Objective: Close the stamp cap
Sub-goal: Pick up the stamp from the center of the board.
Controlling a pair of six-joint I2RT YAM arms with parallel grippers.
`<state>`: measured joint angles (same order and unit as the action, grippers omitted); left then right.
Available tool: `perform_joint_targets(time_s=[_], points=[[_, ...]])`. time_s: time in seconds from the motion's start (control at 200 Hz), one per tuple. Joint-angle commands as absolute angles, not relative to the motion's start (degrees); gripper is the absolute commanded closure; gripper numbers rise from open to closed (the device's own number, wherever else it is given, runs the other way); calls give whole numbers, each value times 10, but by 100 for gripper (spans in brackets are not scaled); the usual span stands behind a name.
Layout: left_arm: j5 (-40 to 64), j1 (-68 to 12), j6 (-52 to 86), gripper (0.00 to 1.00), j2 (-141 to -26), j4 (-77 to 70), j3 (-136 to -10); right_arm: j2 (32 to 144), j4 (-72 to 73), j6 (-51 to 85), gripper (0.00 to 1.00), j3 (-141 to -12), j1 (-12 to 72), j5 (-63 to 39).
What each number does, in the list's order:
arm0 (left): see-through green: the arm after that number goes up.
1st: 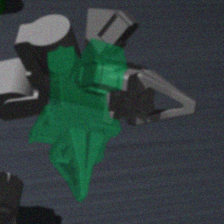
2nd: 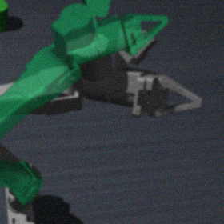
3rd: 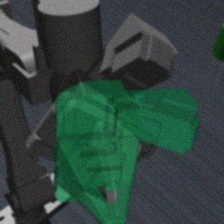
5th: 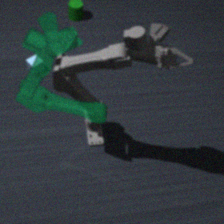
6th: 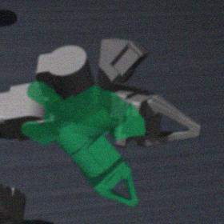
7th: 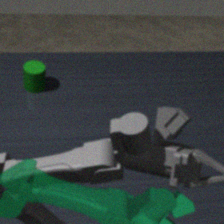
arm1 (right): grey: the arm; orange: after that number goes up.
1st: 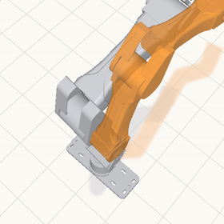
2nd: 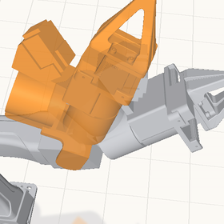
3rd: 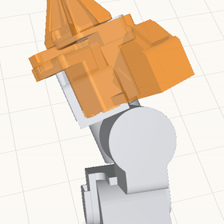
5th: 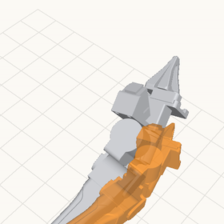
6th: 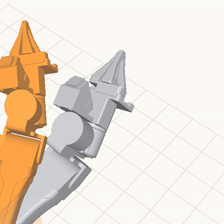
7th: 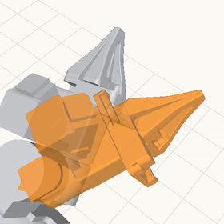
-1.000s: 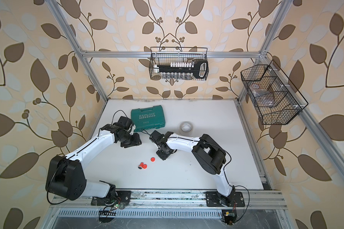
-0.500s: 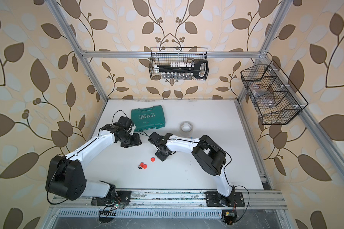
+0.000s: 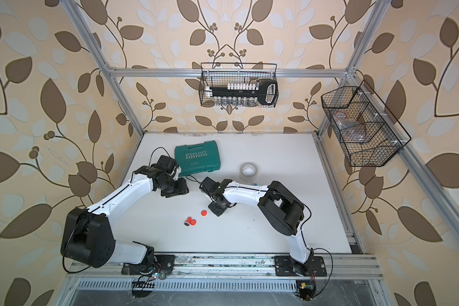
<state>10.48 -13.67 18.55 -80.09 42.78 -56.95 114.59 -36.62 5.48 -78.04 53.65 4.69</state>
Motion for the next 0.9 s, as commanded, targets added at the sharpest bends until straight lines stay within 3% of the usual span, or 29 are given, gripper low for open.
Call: perform_joint_targets(time_s=[0.0, 0.34, 0.895], points=[[107, -136, 180, 47, -794, 432, -580, 1147, -364, 50, 74, -772, 542, 41], [110, -136, 179, 47, -794, 432, -580, 1149, -363, 50, 81, -772, 543, 46], [116, -136, 178, 47, -794, 431, -579, 1160, -363, 51, 78, -782, 543, 43]])
